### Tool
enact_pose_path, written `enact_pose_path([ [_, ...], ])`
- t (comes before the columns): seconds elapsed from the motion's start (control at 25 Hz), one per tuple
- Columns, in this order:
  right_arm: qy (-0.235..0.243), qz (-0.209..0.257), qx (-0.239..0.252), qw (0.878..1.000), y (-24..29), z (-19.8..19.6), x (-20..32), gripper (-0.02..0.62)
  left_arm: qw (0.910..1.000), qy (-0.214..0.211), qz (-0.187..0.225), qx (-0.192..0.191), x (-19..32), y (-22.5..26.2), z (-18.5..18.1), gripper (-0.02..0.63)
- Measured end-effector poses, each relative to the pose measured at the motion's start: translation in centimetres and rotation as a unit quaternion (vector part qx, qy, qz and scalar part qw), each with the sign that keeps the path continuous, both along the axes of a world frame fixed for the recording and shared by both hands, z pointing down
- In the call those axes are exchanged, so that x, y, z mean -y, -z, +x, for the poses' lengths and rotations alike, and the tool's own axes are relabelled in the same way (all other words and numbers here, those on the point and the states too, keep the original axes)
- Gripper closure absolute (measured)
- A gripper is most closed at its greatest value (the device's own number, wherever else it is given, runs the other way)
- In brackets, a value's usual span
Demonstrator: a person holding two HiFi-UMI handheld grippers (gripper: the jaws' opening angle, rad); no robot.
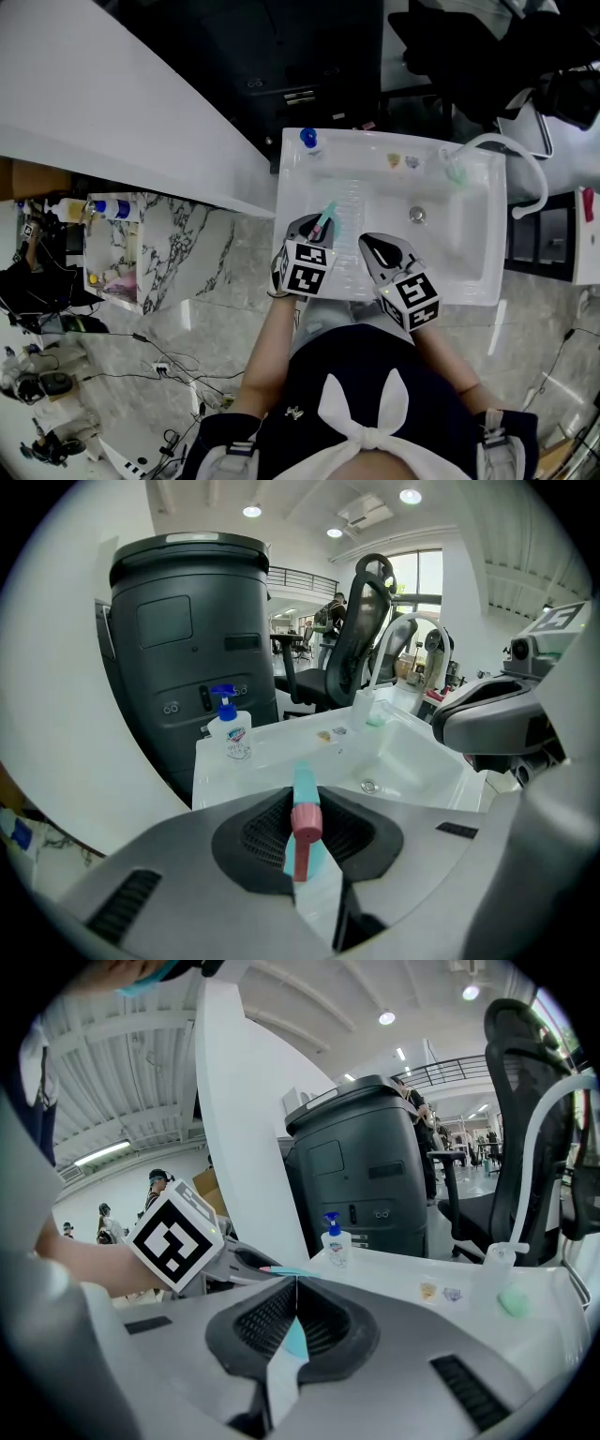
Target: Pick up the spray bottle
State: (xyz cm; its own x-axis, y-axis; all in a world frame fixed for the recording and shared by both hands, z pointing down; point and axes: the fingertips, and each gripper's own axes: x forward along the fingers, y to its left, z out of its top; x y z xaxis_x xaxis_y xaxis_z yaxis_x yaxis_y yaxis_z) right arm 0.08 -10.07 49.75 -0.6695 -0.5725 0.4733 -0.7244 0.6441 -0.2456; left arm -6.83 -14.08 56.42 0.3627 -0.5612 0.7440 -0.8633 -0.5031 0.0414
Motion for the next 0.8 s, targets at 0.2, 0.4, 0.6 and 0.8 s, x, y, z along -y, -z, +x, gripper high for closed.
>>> enact_pose_path([
  [0.2,0.001,0.001,0.001,1.000,0.2,0.0,-0.2,0.572,1.0000,0.004,0.002,0.000,0.0,0.3,-0.1,0.522],
  [0.4,0.001,0.005,-0.001,1.000,0.4,0.2,-0.3,0.572,0.9999,0.005,0.011,0.000,0.1,0.9,0.0,0.522],
  [0.6,0.001,0.014,0.002,1.000,0.9,0.1,-0.5,0.572,0.9996,0.008,0.027,-0.002,0.4,1.9,0.0,0.523],
  [0.8,0.001,0.022,0.000,1.000,1.2,0.4,-0.5,0.572,0.9988,0.016,0.046,-0.003,0.8,3.4,0.0,0.523],
])
